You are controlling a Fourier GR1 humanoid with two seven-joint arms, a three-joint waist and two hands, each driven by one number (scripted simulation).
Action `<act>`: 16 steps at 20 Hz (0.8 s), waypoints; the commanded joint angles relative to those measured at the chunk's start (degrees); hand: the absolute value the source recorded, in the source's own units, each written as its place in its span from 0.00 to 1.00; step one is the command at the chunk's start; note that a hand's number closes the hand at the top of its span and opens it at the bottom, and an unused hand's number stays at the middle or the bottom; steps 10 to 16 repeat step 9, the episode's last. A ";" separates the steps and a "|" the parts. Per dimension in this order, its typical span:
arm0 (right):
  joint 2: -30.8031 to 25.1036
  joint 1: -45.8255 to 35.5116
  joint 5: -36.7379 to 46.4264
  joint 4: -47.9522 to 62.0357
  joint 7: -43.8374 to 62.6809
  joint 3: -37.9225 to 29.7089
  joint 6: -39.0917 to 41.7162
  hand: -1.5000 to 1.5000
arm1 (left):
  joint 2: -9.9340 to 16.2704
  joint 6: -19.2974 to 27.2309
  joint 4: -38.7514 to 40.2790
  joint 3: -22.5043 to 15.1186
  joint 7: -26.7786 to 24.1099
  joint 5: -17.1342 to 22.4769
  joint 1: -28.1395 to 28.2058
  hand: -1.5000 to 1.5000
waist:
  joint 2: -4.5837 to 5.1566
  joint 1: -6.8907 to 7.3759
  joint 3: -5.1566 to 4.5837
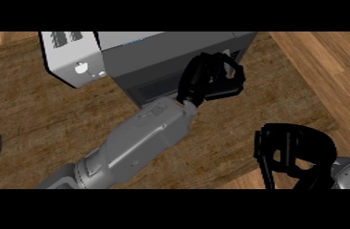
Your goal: Pick up the milk, place it into the microwave and close the microwave
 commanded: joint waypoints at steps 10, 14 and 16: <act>2.38 6.60 2.78 -7.83 -0.24 2.95 -4.15 1.00 | 2.49 -7.54 9.71 4.83 -3.88 6.40 6.83 1.00 | 0.54 3.28 -0.50; 2.38 6.60 2.78 -7.83 -0.24 2.95 -4.15 1.00 | 2.49 -7.54 9.71 4.83 -3.88 6.40 6.83 1.00 | 0.54 3.28 -0.50; 2.38 6.60 2.78 -7.83 -0.24 2.95 -4.15 1.00 | 2.49 -7.54 9.71 4.83 -3.88 6.40 6.83 1.00 | 0.54 3.28 -0.50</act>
